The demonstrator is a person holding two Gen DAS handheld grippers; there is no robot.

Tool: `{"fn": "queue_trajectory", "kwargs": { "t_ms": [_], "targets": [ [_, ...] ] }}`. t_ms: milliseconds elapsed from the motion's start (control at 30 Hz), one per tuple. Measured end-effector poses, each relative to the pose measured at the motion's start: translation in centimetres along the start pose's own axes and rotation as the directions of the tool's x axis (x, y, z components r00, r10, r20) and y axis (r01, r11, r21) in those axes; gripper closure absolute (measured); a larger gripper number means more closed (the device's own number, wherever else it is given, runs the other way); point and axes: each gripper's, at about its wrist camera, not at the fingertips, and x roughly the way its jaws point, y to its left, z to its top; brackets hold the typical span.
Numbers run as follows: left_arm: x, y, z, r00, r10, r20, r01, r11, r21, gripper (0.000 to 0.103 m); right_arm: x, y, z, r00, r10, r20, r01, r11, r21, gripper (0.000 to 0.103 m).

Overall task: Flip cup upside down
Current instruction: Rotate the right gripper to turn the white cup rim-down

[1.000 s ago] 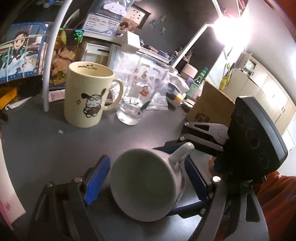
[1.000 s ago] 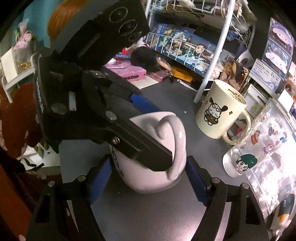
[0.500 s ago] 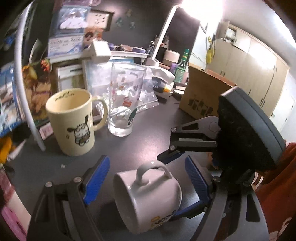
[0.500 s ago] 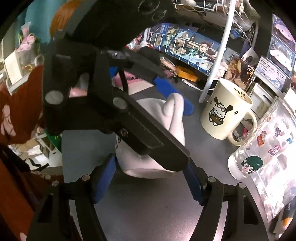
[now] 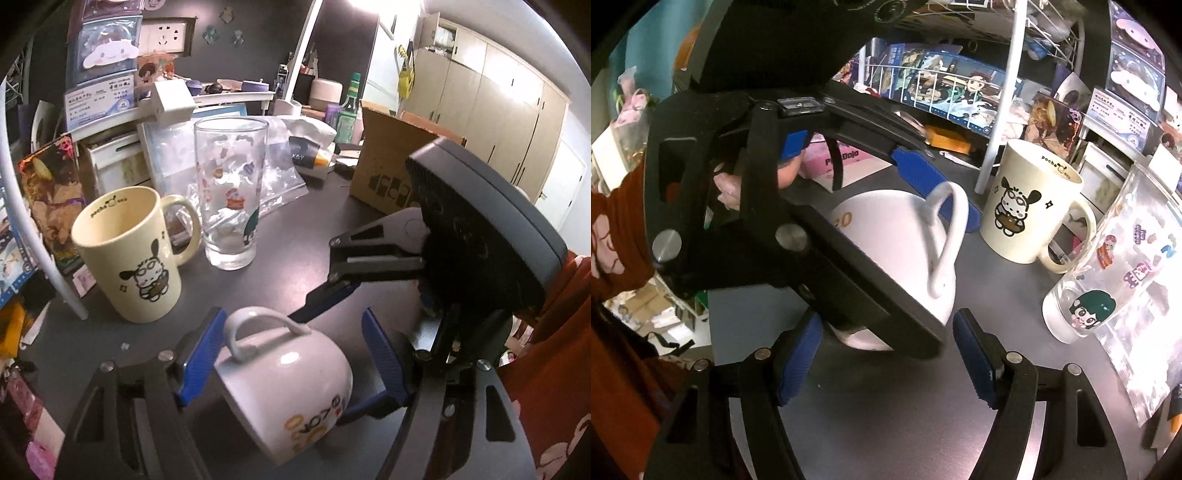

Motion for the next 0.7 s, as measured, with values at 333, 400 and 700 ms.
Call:
{"fn": "queue_trajectory", "kwargs": {
  "t_ms": [333,400,700],
  "targets": [
    [-1.4,0.2,-1.0,0.993,0.115,-0.014,-0.115,0.991,-0.063,0.03,0.3,-2.3,-0.9,1.0,-0.023,-0.014,0.025,0.992,0.123,0.034],
    [-1.6,0.5,-1.4,0.992,0.123,-0.017,-0.124,0.989,-0.084,0.03,0.5,-2.8,-1.1,0.999,-0.045,-0.026,0.049,0.987,0.15,0.034],
    [-1.2,2.0,-1.9,0.989,0.145,-0.038,-0.15,0.962,-0.226,0.029,0.5,-4.3,-1.7,0.997,-0.066,-0.033,0.072,0.967,0.246,0.033]
  ]
}}
